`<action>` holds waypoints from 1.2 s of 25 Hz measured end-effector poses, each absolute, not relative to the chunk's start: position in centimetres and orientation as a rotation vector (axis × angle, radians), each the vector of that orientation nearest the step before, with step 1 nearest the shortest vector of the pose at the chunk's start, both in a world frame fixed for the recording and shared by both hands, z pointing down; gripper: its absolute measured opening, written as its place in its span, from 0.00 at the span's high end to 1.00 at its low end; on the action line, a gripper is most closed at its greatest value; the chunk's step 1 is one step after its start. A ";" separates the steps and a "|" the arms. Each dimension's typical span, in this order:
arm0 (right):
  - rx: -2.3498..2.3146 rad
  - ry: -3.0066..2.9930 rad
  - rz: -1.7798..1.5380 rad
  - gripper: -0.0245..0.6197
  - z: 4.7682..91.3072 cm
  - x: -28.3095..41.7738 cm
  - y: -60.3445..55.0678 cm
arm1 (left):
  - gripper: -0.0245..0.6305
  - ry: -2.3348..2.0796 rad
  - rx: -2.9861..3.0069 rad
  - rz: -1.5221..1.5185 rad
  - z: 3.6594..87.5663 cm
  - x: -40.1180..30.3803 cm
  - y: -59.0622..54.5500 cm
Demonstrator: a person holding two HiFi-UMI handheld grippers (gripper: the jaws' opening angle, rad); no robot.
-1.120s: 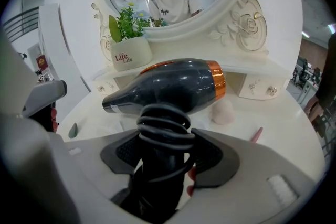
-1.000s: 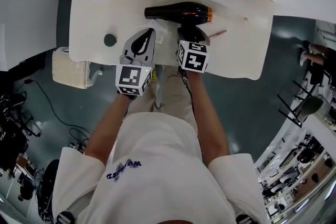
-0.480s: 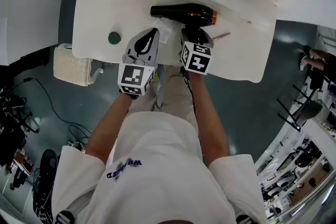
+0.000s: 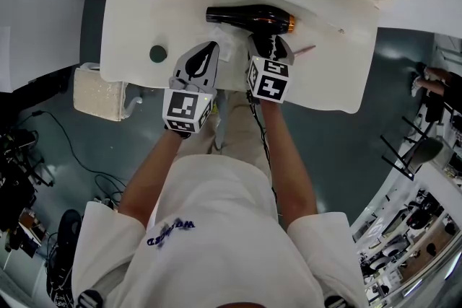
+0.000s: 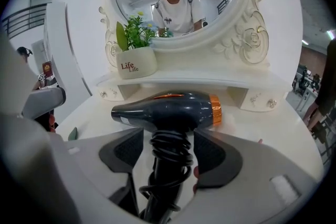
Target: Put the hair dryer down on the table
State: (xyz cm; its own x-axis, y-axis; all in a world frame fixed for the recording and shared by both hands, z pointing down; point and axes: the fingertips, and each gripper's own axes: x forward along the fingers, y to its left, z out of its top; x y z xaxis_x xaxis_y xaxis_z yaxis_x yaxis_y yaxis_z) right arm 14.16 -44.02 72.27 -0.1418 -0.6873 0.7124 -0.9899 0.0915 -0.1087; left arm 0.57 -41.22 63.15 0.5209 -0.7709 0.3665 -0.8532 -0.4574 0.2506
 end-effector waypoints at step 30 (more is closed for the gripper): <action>1.766 -1.973 0.675 0.49 63.5 13.4 -38.9 | 0.95 -1.318 2.562 0.212 54.6 0.8 -38.1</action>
